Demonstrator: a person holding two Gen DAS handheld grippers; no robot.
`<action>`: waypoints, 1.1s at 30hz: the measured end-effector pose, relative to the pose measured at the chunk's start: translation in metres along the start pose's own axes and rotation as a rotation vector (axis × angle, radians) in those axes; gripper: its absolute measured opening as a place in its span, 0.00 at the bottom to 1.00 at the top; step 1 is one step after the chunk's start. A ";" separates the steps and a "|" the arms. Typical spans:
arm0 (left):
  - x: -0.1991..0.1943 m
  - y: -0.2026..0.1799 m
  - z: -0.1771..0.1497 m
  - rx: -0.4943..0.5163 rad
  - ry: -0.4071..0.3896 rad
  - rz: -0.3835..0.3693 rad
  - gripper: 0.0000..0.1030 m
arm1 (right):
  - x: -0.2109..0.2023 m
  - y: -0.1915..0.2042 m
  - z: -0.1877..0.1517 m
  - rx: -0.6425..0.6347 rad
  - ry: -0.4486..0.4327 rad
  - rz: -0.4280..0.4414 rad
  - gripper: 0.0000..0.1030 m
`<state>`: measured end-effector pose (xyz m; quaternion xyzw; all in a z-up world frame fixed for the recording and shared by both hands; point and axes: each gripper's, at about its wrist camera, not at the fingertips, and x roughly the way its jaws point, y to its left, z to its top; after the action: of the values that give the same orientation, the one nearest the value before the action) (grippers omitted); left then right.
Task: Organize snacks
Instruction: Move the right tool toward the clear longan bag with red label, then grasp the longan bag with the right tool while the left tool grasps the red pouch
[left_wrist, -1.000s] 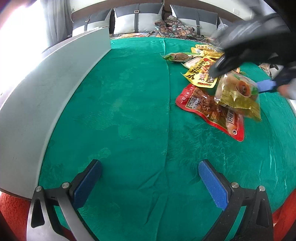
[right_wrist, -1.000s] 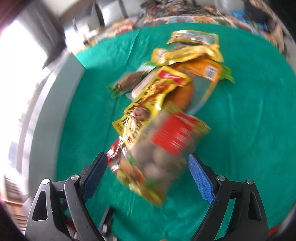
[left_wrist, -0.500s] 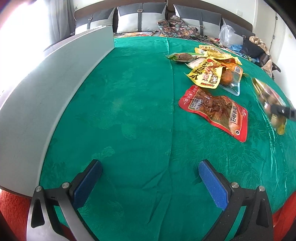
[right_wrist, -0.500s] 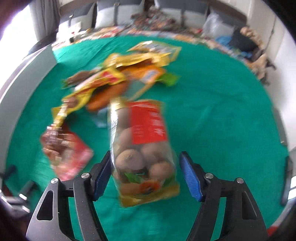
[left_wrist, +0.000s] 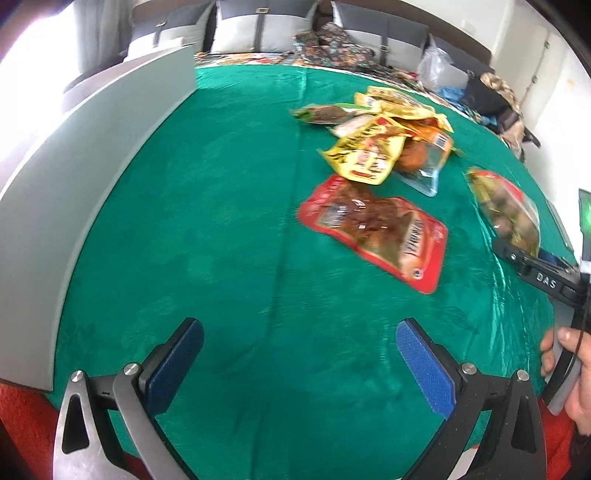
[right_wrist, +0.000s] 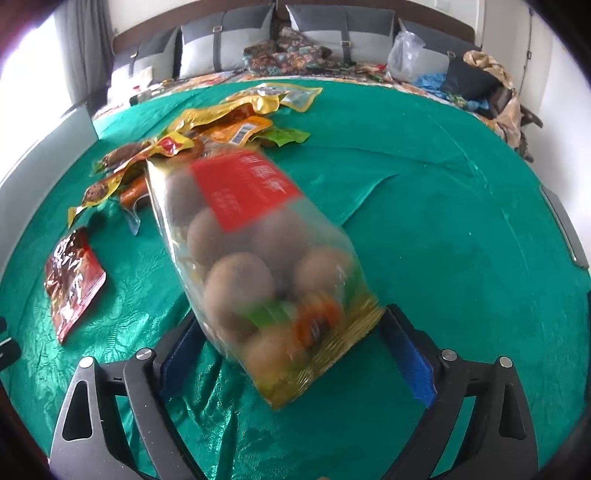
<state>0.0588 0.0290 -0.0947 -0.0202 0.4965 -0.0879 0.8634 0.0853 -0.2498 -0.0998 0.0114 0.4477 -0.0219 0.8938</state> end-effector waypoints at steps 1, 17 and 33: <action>0.001 -0.005 0.001 0.008 0.009 -0.004 1.00 | 0.000 0.001 0.000 0.000 -0.001 -0.004 0.93; 0.017 -0.012 0.025 -0.203 0.070 -0.120 1.00 | 0.001 0.001 0.000 0.004 -0.003 -0.005 0.93; 0.089 -0.076 0.117 0.070 0.100 -0.015 1.00 | 0.001 0.001 0.001 0.004 -0.003 -0.004 0.93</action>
<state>0.1936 -0.0672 -0.1025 0.0106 0.5354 -0.1128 0.8370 0.0866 -0.2491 -0.1005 0.0121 0.4461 -0.0247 0.8945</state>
